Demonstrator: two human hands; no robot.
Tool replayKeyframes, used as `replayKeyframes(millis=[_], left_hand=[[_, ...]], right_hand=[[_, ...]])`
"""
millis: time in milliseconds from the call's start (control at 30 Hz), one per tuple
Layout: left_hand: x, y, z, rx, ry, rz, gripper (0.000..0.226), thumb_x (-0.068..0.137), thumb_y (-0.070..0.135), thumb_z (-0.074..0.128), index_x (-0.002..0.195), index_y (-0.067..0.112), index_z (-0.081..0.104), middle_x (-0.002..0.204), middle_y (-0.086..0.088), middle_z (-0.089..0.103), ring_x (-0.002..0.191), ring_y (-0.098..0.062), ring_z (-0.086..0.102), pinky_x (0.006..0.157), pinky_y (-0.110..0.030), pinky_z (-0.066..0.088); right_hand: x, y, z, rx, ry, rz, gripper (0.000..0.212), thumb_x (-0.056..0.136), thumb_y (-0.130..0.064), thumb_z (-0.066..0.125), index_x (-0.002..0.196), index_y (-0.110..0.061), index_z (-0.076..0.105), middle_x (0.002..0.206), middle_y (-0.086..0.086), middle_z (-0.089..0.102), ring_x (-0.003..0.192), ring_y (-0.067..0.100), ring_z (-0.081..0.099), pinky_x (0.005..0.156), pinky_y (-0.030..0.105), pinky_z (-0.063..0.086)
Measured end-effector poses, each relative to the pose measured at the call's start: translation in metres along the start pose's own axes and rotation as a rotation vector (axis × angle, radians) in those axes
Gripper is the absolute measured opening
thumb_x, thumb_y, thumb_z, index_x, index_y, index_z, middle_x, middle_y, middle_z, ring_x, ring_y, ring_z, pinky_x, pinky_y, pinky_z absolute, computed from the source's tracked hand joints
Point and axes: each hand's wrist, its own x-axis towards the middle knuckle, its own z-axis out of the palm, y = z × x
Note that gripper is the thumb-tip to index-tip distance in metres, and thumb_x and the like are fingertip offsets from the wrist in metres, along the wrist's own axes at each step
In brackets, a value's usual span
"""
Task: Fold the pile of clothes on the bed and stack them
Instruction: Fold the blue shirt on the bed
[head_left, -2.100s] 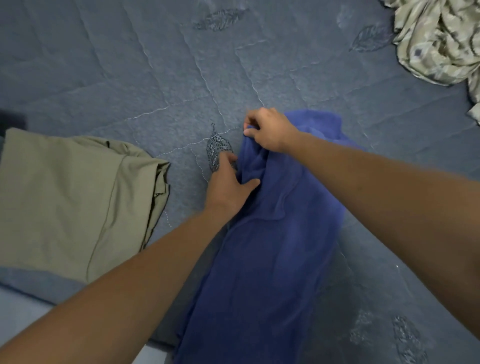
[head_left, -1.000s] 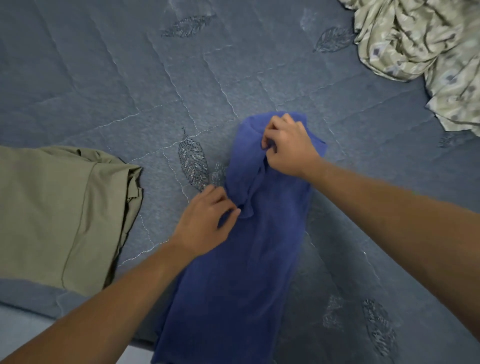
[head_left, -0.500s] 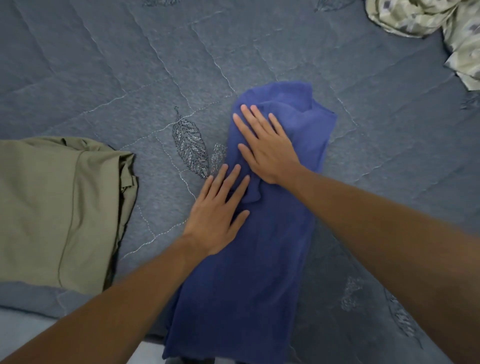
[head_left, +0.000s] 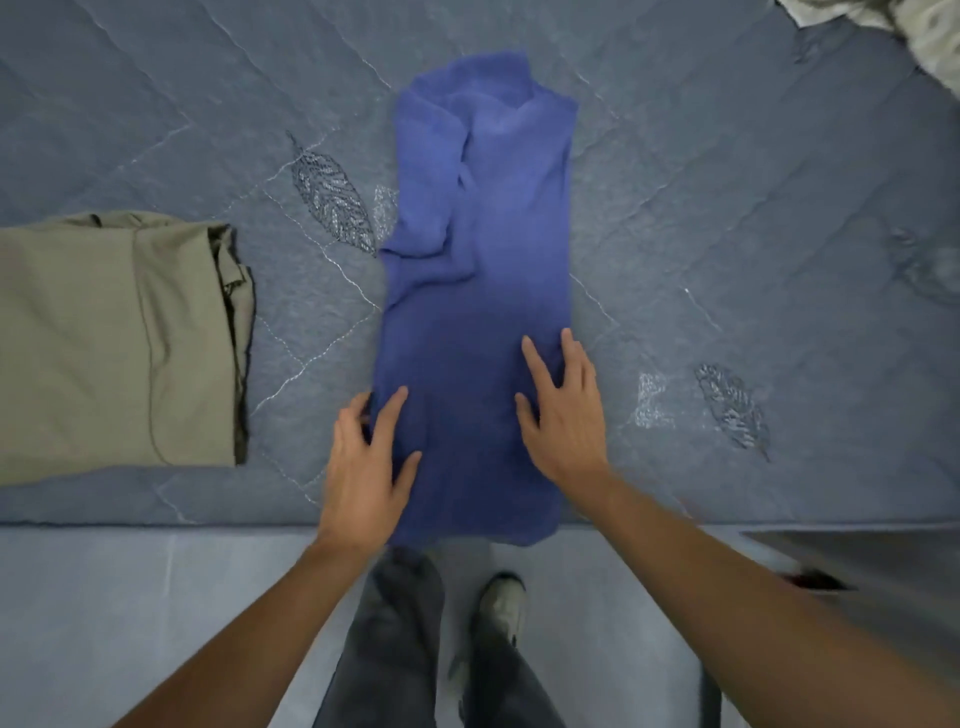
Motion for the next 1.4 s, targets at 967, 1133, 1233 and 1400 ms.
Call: replayKeyframes(millis=[967, 1133, 1233, 1400], left_hand=[[-0.103, -0.011, -0.010, -0.657, -0.127, -0.281, 0.050, 0.092, -0.012, 0.054, 0.126, 0.022, 0.070, 0.107, -0.011, 0.072, 0.087, -0.008, 0.063, 0.088, -0.028, 0.050], [-0.098, -0.003, -0.040, -0.858, -0.187, -0.363, 0.033, 0.108, 0.026, 0.045, 0.115, 0.020, 0.076, 0.126, -0.004, 0.070, 0.110, -0.019, 0.065, 0.096, -0.034, 0.053], [-0.082, 0.009, -0.050, -0.897, -0.198, -0.428, 0.052, 0.111, 0.046, 0.033, 0.113, 0.015, 0.074, 0.121, -0.011, 0.072, 0.106, -0.020, 0.065, 0.091, -0.034, 0.048], [-0.046, 0.033, -0.060, -0.810, -0.076, -0.413, 0.049, 0.113, 0.039, 0.036, 0.110, 0.008, 0.074, 0.113, -0.011, 0.072, 0.097, -0.021, 0.067, 0.083, -0.033, 0.055]], right_hand=[[-0.187, 0.005, 0.004, 1.110, -0.080, 0.396, 0.041, 0.087, 0.013, 0.051, 0.120, -0.001, 0.071, 0.114, 0.016, 0.066, 0.097, 0.031, 0.068, 0.085, 0.047, 0.060], [-0.171, 0.002, -0.021, 1.296, -0.070, 0.485, 0.029, 0.093, -0.002, 0.049, 0.105, -0.005, 0.075, 0.105, 0.008, 0.065, 0.093, 0.017, 0.062, 0.083, 0.039, 0.057], [-0.150, -0.001, -0.033, 1.365, -0.062, 0.465, 0.031, 0.098, -0.004, 0.048, 0.089, -0.005, 0.077, 0.094, -0.003, 0.074, 0.091, 0.010, 0.068, 0.070, 0.029, 0.060], [-0.100, -0.007, -0.050, 1.275, -0.051, 0.439, 0.030, 0.099, -0.004, 0.053, 0.082, -0.011, 0.077, 0.093, -0.001, 0.073, 0.093, 0.010, 0.066, 0.077, 0.029, 0.057]])
